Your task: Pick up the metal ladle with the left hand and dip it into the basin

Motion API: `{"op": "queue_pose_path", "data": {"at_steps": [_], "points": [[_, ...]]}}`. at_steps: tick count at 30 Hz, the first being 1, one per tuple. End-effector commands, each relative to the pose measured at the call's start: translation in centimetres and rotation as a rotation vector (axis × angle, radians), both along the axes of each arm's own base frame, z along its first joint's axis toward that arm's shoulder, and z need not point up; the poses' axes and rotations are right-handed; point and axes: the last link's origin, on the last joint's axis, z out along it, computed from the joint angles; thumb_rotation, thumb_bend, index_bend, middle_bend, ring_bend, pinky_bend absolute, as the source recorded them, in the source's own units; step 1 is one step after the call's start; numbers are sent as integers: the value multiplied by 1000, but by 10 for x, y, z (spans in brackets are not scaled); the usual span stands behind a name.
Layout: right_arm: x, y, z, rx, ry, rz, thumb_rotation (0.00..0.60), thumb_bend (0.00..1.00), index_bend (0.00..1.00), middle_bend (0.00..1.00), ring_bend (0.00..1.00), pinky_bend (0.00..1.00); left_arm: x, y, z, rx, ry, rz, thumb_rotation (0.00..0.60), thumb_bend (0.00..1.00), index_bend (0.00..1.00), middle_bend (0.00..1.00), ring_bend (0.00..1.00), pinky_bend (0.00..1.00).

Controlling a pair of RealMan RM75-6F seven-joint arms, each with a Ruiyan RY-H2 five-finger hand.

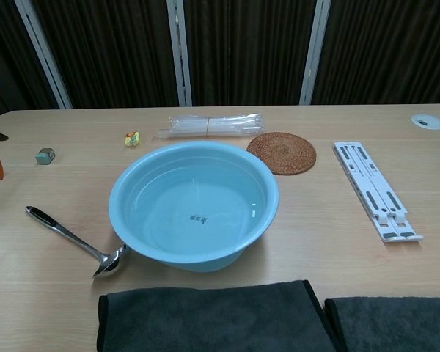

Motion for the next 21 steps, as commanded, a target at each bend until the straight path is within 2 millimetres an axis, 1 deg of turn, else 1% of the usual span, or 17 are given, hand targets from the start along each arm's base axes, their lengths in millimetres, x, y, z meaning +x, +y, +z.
{"op": "queue_pose_path", "data": {"at_steps": [1, 5, 6, 7, 8, 11, 16, 21], "points": [[-1, 0, 2, -5, -2, -2, 600, 0, 0, 0, 0, 0, 5, 5, -15, -37, -28, -18, 600, 269, 362, 0, 0, 0], [-1, 0, 2, -10, -4, -3, 600, 0, 0, 0, 0, 0, 10, 13, -34, -84, -91, -33, 600, 271, 381, 0, 0, 0], [-1, 0, 2, -10, -4, -3, 600, 0, 0, 0, 0, 0, 10, 14, -36, -90, -96, -35, 600, 271, 385, 0, 0, 0], [-1, 0, 2, -9, -2, -1, 600, 0, 0, 0, 0, 0, 13, 16, -44, -114, -129, -37, 600, 271, 385, 0, 0, 0], [-1, 0, 2, -8, -2, -1, 600, 0, 0, 0, 0, 0, 14, 18, -48, -124, -151, -37, 600, 271, 386, 0, 0, 0], [-2, -1, 1, -5, 1, -4, 600, 0, 0, 0, 0, 0, 17, 19, -58, -157, -202, -35, 600, 270, 397, 0, 0, 0], [-5, -4, 2, -12, 5, -20, 600, 0, 0, 0, 0, 0, 26, 14, -83, -244, -255, -60, 600, 270, 398, 0, 0, 0], [-5, -4, 3, -20, 5, -22, 600, 0, 0, 0, 0, 0, 30, 9, -89, -296, -263, -86, 600, 270, 409, 0, 0, 0]]}}
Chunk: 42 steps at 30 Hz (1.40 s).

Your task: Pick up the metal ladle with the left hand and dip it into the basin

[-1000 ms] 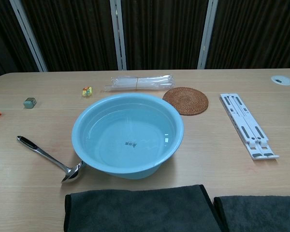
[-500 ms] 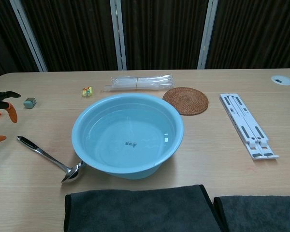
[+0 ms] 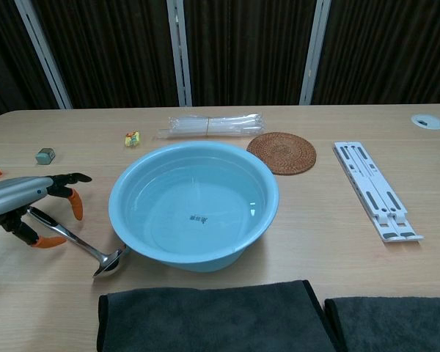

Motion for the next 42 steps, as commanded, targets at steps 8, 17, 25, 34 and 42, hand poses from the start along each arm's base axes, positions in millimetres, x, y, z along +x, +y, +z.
{"op": "queue_pose_path", "data": {"at_steps": [8, 17, 25, 34, 42], "points": [[0, 2, 3, -12, -1, 1, 600, 0, 0, 0, 0, 0, 11, -10, 6, -27, -12, -78, 600, 271, 451, 0, 0, 0], [1, 2, 2, -16, 1, 5, 600, 0, 0, 0, 0, 0, 5, -13, 25, -7, 45, -82, 600, 289, 472, 0, 0, 0], [2, 3, -1, -5, 4, 12, 600, 0, 0, 0, 0, 0, -14, -4, 29, 22, 111, -41, 600, 321, 487, 0, 0, 0], [1, 1, -2, -6, 11, 4, 600, 0, 0, 0, 0, 0, -20, 2, 20, 21, 122, -35, 600, 325, 480, 0, 0, 0], [1, 0, -2, -9, 16, -1, 600, 0, 0, 0, 0, 0, -16, 8, 15, 16, 108, -46, 600, 354, 487, 0, 0, 0]]}}
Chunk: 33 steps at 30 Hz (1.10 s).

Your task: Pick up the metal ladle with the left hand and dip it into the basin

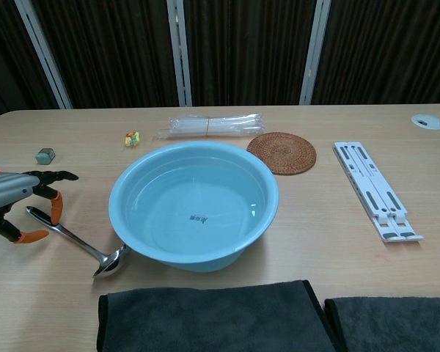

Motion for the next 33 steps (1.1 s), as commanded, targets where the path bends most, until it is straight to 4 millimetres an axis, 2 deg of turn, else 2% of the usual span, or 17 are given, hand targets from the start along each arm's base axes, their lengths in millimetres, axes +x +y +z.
{"op": "queue_pose_path", "data": {"at_steps": [1, 33], "points": [[0, 0, 1, -6, 0, -2, 600, 0, 0, 0, 0, 0, 1, 3, -3, -4, 0, -1, 600, 359, 489, 0, 0, 0], [-4, -6, -2, -4, 15, -27, 600, 0, 0, 0, 0, 0, -3, 11, -15, -29, 14, 23, 600, 377, 485, 0, 0, 0]]}}
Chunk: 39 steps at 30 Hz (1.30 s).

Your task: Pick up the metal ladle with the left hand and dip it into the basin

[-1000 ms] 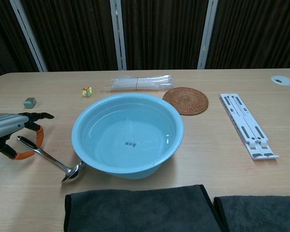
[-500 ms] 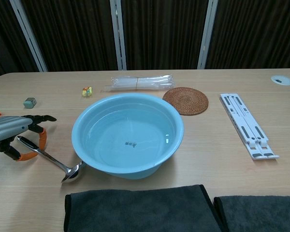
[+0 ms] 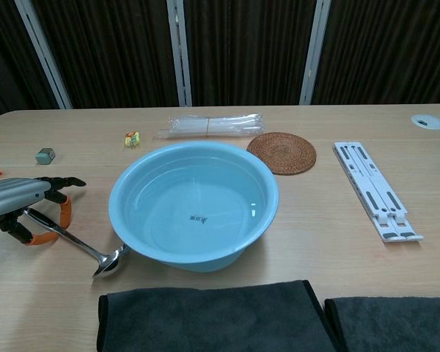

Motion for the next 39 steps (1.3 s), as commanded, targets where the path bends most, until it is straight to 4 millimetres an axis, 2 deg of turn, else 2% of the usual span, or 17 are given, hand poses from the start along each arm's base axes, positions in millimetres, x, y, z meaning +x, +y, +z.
{"op": "queue_pose_path", "data": {"at_steps": [1, 5, 10, 18, 22, 39], "points": [[0, 0, 0, 0, -1, -1, 600, 0, 0, 0, 0, 0, 0, 0, -1, -4, 0, -2, 600, 377, 492, 0, 0, 0], [0, -1, 0, -1, -1, -2, 600, 0, 0, 0, 0, 0, 1, -1, -2, -8, -3, -3, 600, 392, 532, 0, 0, 0], [0, 0, 0, -2, -2, 0, 600, 0, 0, 0, 0, 0, 1, -3, -2, -7, -12, -5, 600, 479, 617, 0, 0, 0], [1, 1, 0, 0, -2, 5, 600, 0, 0, 0, 0, 0, 0, -13, 8, 12, -51, -32, 600, 503, 649, 0, 0, 0], [2, 2, -1, 2, -4, 14, 600, 0, 0, 0, 0, 0, -1, -31, 22, 14, -72, -72, 600, 502, 649, 0, 0, 0], [5, 6, -1, 6, -9, 27, 600, 0, 0, 0, 0, 0, 3, -79, 51, -12, -134, -105, 600, 503, 661, 0, 0, 0]]}}
